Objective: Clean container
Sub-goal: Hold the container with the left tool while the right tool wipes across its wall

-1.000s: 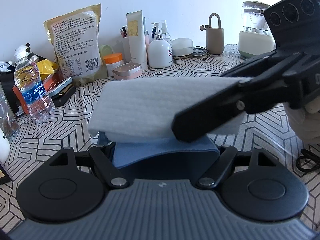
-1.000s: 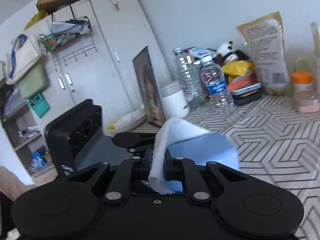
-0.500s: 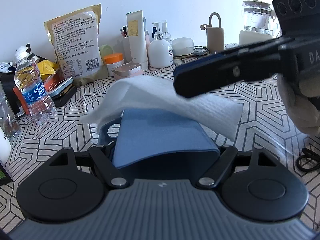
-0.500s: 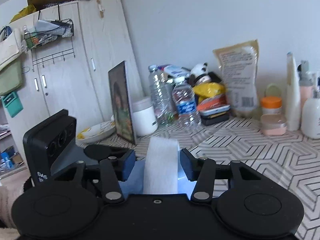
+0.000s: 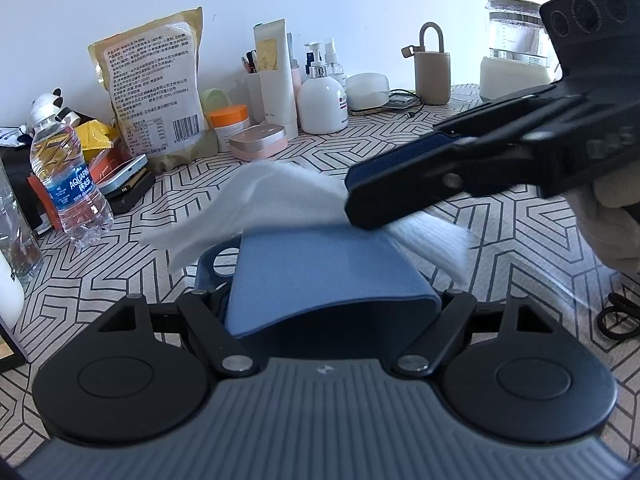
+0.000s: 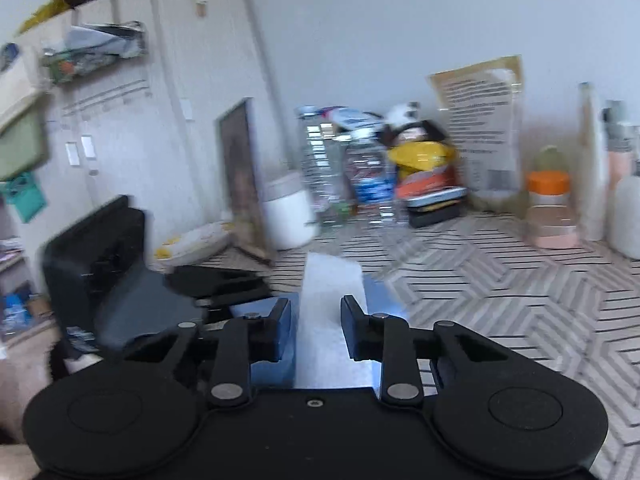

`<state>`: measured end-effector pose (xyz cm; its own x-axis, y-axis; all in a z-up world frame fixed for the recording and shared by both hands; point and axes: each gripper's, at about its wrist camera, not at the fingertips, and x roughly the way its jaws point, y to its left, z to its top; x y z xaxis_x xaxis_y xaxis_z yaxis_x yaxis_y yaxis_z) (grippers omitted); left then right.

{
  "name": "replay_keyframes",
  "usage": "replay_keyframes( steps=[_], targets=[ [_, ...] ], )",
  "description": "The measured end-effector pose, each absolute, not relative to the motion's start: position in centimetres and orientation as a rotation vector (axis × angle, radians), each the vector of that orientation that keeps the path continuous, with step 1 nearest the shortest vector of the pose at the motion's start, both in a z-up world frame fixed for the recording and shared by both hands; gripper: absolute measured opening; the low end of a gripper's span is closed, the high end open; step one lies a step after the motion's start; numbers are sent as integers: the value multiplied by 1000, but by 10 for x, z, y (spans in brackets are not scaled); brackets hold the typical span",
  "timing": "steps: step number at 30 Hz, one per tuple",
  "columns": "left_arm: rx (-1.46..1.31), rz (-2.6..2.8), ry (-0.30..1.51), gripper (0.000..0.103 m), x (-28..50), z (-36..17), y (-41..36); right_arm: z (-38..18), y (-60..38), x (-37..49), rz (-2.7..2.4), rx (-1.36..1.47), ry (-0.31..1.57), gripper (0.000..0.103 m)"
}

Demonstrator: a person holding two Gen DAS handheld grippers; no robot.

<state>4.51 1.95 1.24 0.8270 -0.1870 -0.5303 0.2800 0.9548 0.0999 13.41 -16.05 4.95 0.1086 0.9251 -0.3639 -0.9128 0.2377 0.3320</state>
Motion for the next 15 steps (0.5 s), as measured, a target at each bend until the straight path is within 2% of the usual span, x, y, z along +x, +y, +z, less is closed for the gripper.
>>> replay_keyframes(
  steps=[1,8,11,14,15],
  targets=[
    [178,-250,544,80,45,12,19,50,-160,132,1393,33,561,20],
    [183,-250,543,80,44,12,17,52,-156,129,1412,3,556,19],
    [180,-251,543,80,43,12,16,54,-162,133,1383,34,543,24],
    [181,-251,543,80,44,12,17,59,-165,133,1359,45,498,41],
    [180,-251,543,80,44,12,18,60,-166,134,1344,44,482,42]
  ],
)
